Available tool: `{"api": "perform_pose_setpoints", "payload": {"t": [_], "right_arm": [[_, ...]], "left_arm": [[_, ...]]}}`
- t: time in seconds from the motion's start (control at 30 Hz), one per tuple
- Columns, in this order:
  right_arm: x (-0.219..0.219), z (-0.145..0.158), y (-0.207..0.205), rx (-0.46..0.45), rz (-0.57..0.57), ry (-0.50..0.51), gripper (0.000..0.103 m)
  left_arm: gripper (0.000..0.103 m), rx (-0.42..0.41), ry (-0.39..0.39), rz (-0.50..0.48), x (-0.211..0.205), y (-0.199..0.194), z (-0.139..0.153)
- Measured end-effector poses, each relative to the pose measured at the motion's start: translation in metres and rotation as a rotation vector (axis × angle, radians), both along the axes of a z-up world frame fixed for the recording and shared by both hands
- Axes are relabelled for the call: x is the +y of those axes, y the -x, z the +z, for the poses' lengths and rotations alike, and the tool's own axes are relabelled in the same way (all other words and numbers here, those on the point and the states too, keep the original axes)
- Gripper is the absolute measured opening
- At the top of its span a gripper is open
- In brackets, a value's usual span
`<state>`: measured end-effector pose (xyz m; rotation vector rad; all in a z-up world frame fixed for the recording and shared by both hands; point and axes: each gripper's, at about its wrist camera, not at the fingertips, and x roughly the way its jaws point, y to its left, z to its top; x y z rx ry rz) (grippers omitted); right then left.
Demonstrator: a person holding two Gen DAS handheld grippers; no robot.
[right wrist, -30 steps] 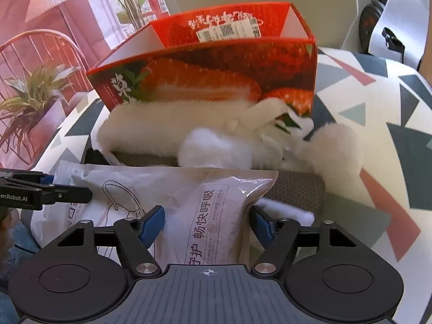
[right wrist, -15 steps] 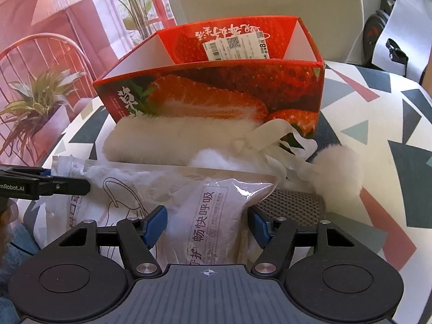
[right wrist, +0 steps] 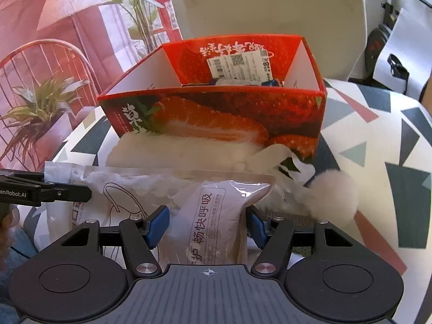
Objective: Organize soft objects
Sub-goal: 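Close both grippers on the white mask packet, then lift the mask packet with both grippers and carry it over the red box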
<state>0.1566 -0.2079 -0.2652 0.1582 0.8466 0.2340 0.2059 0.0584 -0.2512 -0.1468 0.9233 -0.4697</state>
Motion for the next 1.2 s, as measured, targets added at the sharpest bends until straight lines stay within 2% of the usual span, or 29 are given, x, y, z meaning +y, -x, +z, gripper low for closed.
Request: {"api": "perform_pose_setpoints", "payload": {"t": [0.5, 0.77, 1.07, 1.2], "right_arm": [[-0.002, -0.001, -0.009, -0.005, 0.024, -0.005, 0.054], [-0.011, 0.004, -0.006, -0.009, 0.049, -0.014, 0.045], [-0.019, 0.03, -0.004, -0.043, 0.143, 0.037, 0.036], [-0.022, 0.047, -0.004, -0.065, 0.181, 0.052, 0.034]], "left_arm": [[0.062, 0.014, 0.017, -0.021, 0.006, -0.005, -0.001], [0.044, -0.008, -0.018, -0.016, 0.009, -0.004, 0.007], [0.034, -0.081, -0.035, -0.016, 0.009, 0.004, 0.033], [0.033, -0.124, -0.032, -0.011, 0.008, 0.007, 0.049]]}}
